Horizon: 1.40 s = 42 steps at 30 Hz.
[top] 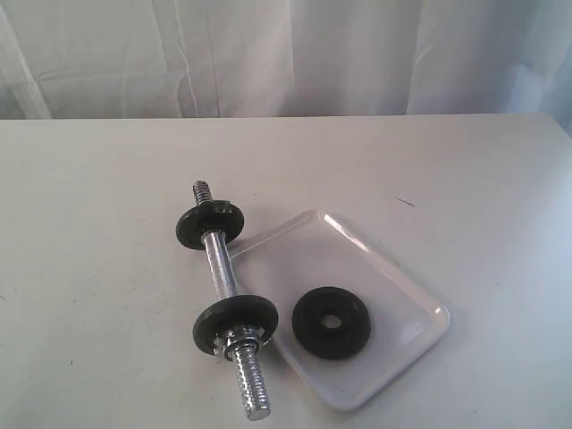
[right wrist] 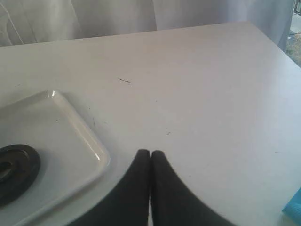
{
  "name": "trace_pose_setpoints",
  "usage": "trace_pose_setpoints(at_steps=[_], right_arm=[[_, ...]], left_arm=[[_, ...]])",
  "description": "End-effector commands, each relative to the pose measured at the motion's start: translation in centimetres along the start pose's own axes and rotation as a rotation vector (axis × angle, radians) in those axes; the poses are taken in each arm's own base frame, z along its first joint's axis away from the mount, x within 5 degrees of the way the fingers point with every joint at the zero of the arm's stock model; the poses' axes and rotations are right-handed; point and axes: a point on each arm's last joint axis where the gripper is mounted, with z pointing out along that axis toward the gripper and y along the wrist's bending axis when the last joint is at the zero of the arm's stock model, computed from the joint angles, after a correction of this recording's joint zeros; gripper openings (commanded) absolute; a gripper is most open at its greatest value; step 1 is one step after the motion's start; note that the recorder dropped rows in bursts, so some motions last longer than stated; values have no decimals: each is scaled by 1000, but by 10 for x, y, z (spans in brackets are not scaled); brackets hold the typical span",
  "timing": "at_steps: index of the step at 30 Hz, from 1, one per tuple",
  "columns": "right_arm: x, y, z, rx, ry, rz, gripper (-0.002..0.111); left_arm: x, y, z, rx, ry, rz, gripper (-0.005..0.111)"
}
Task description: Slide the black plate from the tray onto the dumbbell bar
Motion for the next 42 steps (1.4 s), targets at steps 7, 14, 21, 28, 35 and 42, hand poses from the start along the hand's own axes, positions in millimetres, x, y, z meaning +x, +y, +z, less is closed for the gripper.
trace_pose_setpoints(at_steps=[7,14,21,28,35,42], right_arm=[[0,0,0,4,-12,-5,0],[0,0,0,4,-12,-5,0],[0,0,0,4,-12,-5,0],[0,0,0,4,-12,-5,0],[0,0,0,4,-12,-5,0],[0,0,0,4,-12,-5,0]], left_arm=[[-2,1,0,-13,-32,10,0],[-2,1,0,-13,-32,10,0],[-5,2,0,-22,-74,-110,0],[-5,0,0,33,-66,-916,0],[1,-11,-1,102,63,-1132,0],[-104,12,-13,188,31,-727,0]])
